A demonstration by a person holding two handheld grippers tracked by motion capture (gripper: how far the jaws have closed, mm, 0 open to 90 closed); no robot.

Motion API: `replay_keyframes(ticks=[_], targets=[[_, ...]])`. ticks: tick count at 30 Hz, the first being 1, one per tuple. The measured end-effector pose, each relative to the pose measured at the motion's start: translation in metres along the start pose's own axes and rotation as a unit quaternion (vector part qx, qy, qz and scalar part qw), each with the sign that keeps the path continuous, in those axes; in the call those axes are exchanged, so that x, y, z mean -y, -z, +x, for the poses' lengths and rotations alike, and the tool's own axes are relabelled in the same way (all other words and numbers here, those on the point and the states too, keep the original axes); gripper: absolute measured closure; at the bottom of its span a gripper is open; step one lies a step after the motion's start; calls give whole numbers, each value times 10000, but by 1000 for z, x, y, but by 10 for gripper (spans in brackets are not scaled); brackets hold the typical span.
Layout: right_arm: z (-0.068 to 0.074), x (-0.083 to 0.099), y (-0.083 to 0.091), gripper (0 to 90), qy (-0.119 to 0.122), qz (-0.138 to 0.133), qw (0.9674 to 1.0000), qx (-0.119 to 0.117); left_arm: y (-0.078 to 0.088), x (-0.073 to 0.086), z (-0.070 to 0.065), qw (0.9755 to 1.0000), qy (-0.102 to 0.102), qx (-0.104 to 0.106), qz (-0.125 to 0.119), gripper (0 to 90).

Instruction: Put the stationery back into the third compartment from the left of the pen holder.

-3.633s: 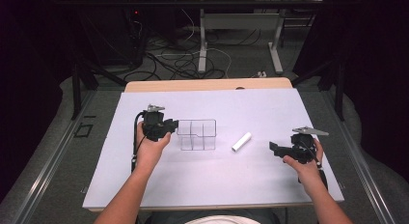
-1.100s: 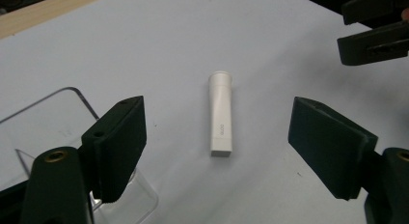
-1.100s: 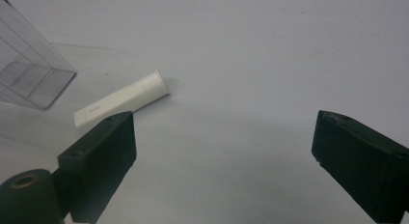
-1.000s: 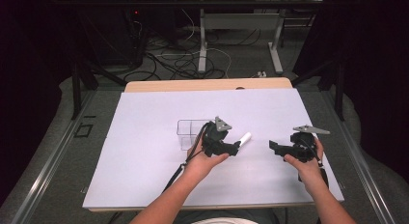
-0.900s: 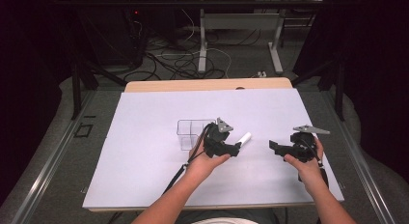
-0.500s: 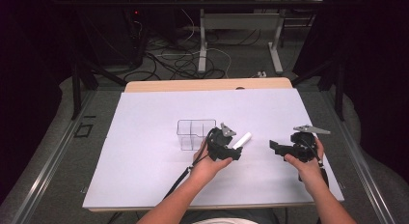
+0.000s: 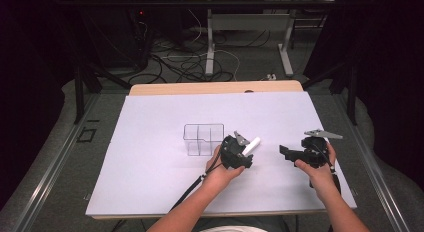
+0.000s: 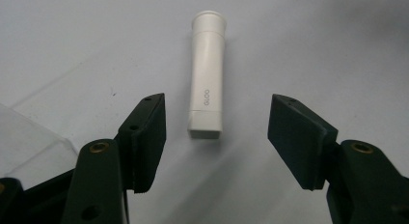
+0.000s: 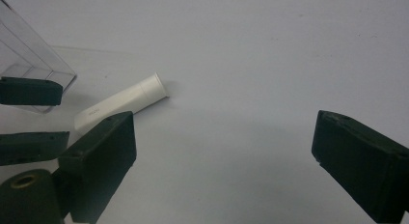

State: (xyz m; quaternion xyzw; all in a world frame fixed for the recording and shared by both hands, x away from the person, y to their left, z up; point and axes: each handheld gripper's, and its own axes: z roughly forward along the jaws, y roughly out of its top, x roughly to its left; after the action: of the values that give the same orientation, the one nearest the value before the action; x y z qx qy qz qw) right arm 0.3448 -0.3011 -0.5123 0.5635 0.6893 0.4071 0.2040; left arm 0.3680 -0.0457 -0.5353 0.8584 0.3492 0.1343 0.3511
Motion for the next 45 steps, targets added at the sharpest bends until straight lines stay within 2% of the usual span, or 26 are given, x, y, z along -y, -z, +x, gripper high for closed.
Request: replay_keyframes(ticks=[6, 13, 17, 23, 24, 30, 33, 45], targets=[[0, 0, 0, 79, -1, 27, 10000, -10, -8, 1, -6, 9999, -29, -97, 61, 420], [2, 0, 0, 79, -30, 22, 10000, -7, -17, 2, -9, 9996, 152, -197, 162, 464], [2, 0, 0, 79, -18, 24, 10000, -27, -19, 2, -10, 9993, 183, -264, 210, 495], [2, 0, 0, 79, -15, 22, 10000, -34, -22, 2, -8, 9985, 314, -359, 258, 575], [2, 0, 0, 79, -13, 23, 10000, -35, -22, 2, -7, 9984, 295, -359, 319, 589], [2, 0, -1, 79, 15, 21, 10000, -49, -22, 2, -7, 9983, 332, -348, 333, 632], [2, 0, -1, 79, 19, 30, 10000, -51, -22, 2, -6, 9982, 343, -349, 333, 689], [2, 0, -1, 79, 41, 42, 10000, -67, -22, 1, -6, 9984, 340, -326, 326, 709]])
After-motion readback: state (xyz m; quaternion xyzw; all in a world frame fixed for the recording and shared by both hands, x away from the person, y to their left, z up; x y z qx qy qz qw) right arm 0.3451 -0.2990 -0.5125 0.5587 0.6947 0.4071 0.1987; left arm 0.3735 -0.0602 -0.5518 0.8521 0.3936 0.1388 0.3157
